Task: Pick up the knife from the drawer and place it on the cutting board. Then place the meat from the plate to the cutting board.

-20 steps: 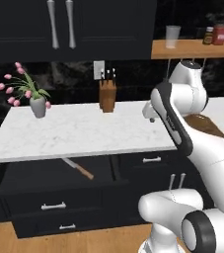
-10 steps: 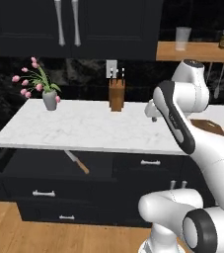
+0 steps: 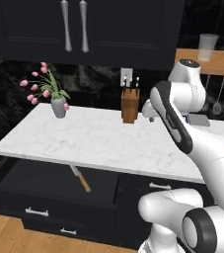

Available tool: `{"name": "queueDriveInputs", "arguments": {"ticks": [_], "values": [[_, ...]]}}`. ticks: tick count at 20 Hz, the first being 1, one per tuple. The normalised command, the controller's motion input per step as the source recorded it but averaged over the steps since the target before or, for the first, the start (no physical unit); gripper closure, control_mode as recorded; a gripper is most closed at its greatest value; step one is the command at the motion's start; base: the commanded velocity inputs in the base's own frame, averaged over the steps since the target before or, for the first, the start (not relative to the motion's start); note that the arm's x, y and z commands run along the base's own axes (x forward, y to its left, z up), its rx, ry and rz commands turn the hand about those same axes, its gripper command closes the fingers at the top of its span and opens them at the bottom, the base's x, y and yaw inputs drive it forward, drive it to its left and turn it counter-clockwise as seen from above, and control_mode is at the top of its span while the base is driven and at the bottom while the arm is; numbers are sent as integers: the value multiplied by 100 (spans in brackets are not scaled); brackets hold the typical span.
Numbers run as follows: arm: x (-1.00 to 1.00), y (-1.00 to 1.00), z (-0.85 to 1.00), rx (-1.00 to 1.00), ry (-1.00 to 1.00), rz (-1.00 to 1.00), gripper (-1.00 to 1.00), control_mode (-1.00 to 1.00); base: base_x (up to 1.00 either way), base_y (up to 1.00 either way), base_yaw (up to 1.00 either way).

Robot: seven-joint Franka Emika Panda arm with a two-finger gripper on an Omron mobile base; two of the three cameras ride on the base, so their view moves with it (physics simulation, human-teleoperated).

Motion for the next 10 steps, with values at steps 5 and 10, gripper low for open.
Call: {"name": "queueDriveInputs", "arguments": {"ticks": [5, 10], "values": [[0, 0, 0, 0, 0, 0, -100, 100, 40, -1, 22], [0, 0, 0, 0, 0, 0, -100, 100, 31, -16, 27]]}}
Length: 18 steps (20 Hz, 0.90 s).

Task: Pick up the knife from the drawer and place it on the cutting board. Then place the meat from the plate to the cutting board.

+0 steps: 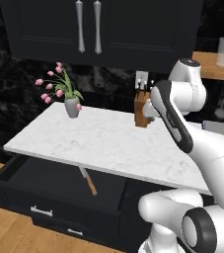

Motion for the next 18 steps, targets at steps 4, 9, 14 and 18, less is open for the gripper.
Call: {"name": "queueDriveInputs", "arguments": {"ticks": [4, 9, 14, 18], "values": [[0, 0, 0, 0, 0, 0, -100, 100, 10, -26, 26], [0, 0, 0, 0, 0, 0, -100, 100, 10, -14, 20], [-18, 4, -1, 8, 1, 1, -100, -100, 0, 0, 1], [-37, 82, -26, 4, 9, -2, -100, -100, 0, 0, 0]]}}
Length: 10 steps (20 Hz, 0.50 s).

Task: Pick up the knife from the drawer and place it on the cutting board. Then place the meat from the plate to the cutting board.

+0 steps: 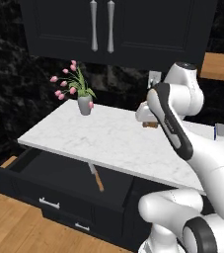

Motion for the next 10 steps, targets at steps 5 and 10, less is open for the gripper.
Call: {"name": "queueDriveInputs", "arguments": {"ticks": [5, 10], "values": [[-17, 100, -66, 0, 18, -13, -100, -100, 0, 0, 0], [-4, 100, -69, 2, 28, -19, -100, -100, 0, 0, 0]]}}
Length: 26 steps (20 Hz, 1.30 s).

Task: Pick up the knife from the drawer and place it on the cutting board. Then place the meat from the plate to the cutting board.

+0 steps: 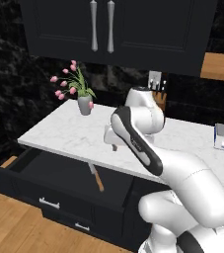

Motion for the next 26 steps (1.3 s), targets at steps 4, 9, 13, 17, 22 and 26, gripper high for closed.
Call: {"name": "queueDriveInputs", "arguments": {"ticks": [4, 9, 13, 17, 22, 26], "values": [[0, 100, -70, 5, 28, -21, -100, -100, 0, 0, 0], [0, 70, -74, 6, 21, -15, -100, -100, 0, 0, 0], [0, 9, -56, 3, 2, -7, -100, -100, 0, 0, 0], [7, 0, -44, 1, 0, -2, -100, -100, 0, 0, 0], [24, 0, -44, 0, 0, 0, -100, -100, 0, 0, 0], [35, 0, -60, 0, 1, 0, -100, -100, 0, 0, 0]]}}
